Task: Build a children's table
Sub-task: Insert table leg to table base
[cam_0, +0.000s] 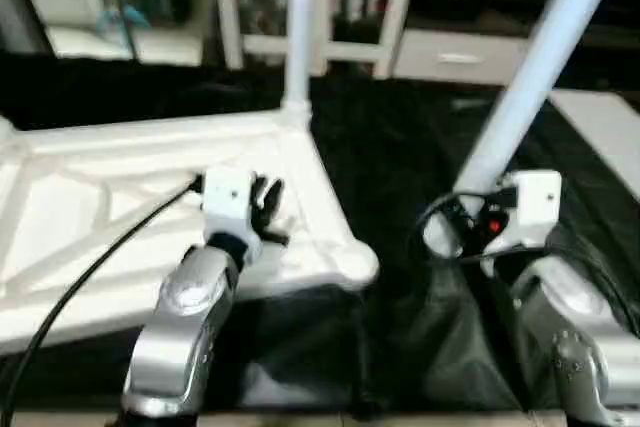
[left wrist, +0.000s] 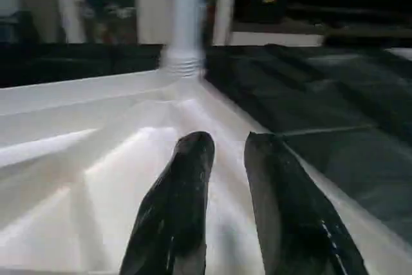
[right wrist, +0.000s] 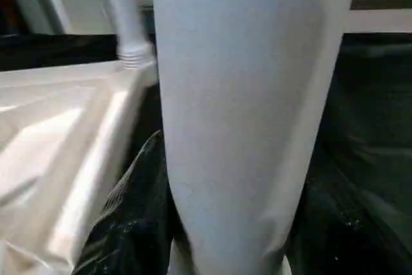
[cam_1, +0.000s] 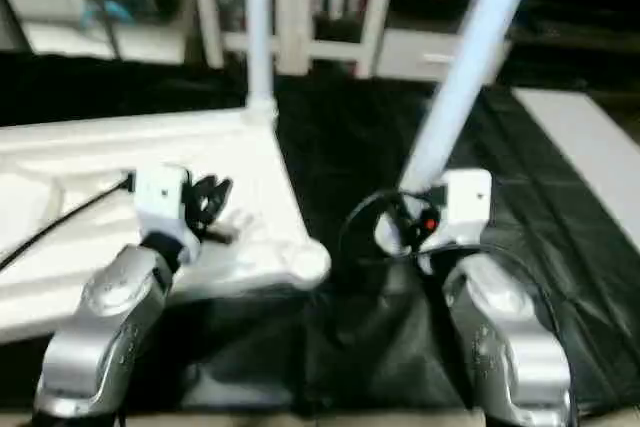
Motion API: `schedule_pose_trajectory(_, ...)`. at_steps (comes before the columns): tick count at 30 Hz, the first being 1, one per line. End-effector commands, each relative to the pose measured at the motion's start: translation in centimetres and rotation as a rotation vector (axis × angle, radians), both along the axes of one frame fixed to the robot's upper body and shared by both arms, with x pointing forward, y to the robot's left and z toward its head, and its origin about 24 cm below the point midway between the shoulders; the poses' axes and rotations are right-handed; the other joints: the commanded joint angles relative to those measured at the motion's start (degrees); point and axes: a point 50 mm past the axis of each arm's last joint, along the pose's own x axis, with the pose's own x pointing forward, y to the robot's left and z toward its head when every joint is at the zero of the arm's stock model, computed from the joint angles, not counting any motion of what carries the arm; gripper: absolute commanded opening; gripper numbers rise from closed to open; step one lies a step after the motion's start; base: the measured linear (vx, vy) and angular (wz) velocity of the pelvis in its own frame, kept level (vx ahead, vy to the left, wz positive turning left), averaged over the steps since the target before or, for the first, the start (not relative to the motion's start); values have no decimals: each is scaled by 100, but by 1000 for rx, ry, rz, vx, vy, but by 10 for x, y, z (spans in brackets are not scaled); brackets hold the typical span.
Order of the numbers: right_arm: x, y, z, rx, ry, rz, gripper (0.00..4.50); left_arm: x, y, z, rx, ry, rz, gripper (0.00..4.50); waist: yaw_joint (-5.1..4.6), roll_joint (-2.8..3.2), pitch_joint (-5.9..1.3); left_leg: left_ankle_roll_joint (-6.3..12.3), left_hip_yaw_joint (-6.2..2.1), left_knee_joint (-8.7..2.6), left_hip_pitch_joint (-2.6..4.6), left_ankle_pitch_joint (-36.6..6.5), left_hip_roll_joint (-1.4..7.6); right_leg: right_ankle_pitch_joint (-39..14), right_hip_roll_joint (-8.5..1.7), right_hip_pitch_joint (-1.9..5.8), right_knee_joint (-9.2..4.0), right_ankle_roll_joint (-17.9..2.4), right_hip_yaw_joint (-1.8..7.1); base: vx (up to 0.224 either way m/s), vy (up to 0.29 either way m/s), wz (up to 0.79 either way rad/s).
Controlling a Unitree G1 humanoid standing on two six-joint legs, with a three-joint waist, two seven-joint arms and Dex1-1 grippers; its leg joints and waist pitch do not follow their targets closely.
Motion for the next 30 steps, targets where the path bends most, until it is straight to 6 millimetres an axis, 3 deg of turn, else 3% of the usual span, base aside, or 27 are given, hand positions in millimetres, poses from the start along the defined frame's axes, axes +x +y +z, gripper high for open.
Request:
schedule_pose_trajectory(1,0,0,6,-6,-21,9,186,-1,3,-1,2,8,16,116,-155,139,-527,1609,-544,-59,865,6850,418,3442,-292,-527,95,-433,152,0,0,0)
schedule_pose_trajectory(2,0,0,6,-8,-21,9,186,-1,3,-1,3,9,20,116,-307,75,-557,2008,-980,30,1289,8721,659,2085,-643,-980,56,26,366,0,0,0)
schedule_pose_trajectory(3,1,0,6,-8,-21,10,186,-1,3,-1,2,9,19,116,-250,-131,-400,1725,-675,59,602,7580,119,2470,-742,-618,-254,131,560,-101,27,-16)
schedule_pose_trajectory(4,1,0,7,-11,-23,11,186,-1,3,-1,9,8,14,116,-140,-303,-336,1489,-377,-41,145,6069,-231,2971,-578,-227,-262,256,537,-101,27,-16)
schedule_pose_trajectory(5,2,0,7,-13,-25,12,186,-1,2,-1,13,8,8,116,14,-287,-306,1256,-119,-164,-138,3851,-418,4062,-499,80,-309,102,568,-121,43,1)
schedule_pose_trajectory(6,3,-1,8,-15,-26,13,186,-1,1,-2,22,11,-1,116,-21,-302,-262,1077,-73,-276,-183,2952,-371,3961,-518,108,-405,48,506,-92,17,8)
schedule_pose_trajectory(7,4,-1,8,-18,-29,14,186,-1,0,-3,34,11,-13,116,-37,-240,-308,715,-53,-383,-107,2031,-243,3563,-496,196,-372,-289,425,-92,17,8)
schedule_pose_trajectory(8,4,-1,9,-19,-30,15,186,-1,0,-4,31,14,-20,116,-89,-147,-276,481,-69,-492,-95,1792,-161,3036,-422,191,-385,-601,328,-95,11,-6)
schedule_pose_trajectory(9,5,-1,9,-20,-31,16,186,-1,-1,-4,27,15,-26,116,-117,-92,-213,287,-65,-558,-49,1476,-94,2239,-383,117,-462,-858,271,-51,10,-6)
schedule_pose_trajectory(10,6,-2,9,-23,-33,17,186,-1,-1,-4,28,16,-36,116,-127,-76,-191,210,-50,-583,-13,1210,-74,1830,-371,88,-497,-951,260,-99,23,-5)
schedule_pose_trajectory(11,7,-2,10,-29,-34,20,186,-1,-2,-4,24,14,-47,116,-137,-58,-133,86,-17,-644,46,495,-26,1055,-370,40,-575,-1109,253,-84,23,6)
schedule_pose_trajectory(12,7,-3,10,-32,-34,21,186,-1,-2,-4,23,13,-51,116,-143,-58,-109,28,3,-676,65,125,-5,725,-370,21,-596,-1152,253,-138,33,9)
schedule_pose_trajectory(13,8,-4,10,-38,-37,24,186,0,-2,-3,28,11,-69,116,-146,-55,-81,-88,61,-747,71,-622,44,-23,-392,-6,-661,-1119,260,-90,20,8)
schedule_pose_trajectory(16,12,-7,11,-50,-41,28,186,2,-6,-2,23,21,-154,143,-123,-85,-66,-176,159,-775,86,-1087,57,-682,-397,-94,-729,-940,279,-102,7,9)
schedule_pose_trajectory(17,14,-7,12,-55,-43,32,186,2,-9,-2,21,36,-218,149,-120,-124,-64,-230,198,-786,86,-1248,66,-942,-394,-139,-757,-818,282,-89,1,6)
schedule_pose_trajectory(20,16,-7,12,-72,-43,60,186,1,-16,-5,63,76,-396,187,-93,-108,-84,-280,205,-815,36,-1226,54,-1084,-408,-170,-757,-628,285,-66,-4,4)
schedule_pose_trajectory(21,17,-7,13,-80,-44,80,186,-1,-18,-7,100,98,-496,187,-97,-171,-80,-260,192,-830,-14,-1207,42,-1165,-414,-158,-760,-572,275,0,0,0)
schedule_pose_trajectory(22,18,-6,13,-84,-44,113,186,-2,-19,-10,152,133,-612,191,-91,-155,-88,-267,208,-819,8,-1256,26,-1235,-411,-205,-769,-535,278,0,0,0)
schedule_pose_trajectory(23,18,-6,13,-83,-43,121,186,-2,-19,-10,160,140,-628,195,-107,-164,-95,-251,213,-827,0,-1227,28,-1205,-411,-199,-764,-536,284,0,0,0)
schedule_pose_trajectory(25,18,-5,15,-73,-39,182,186,0,-16,-12,213,179,-727,203,-104,-158,-122,-234,216,-817,-45,-898,38,-790,-420,-165,-718,-613,283,0,0,0)
schedule_pose_trajectory(28,16,-4,16,-67,-18,331,186,11,-8,-12,305,220,-840,234,-75,-152,-173,-43,257,-762,-51,-282,27,138,-406,-155,-646,-825,277,0,0,0)
schedule_pose_trajectory(30,15,-6,15,-72,-6,372,186,14,-6,-12,330,239,-883,251,-55,-140,-192,111,282,-737,-51,93,29,741,-406,-143,-605,-1106,250,0,0,0)
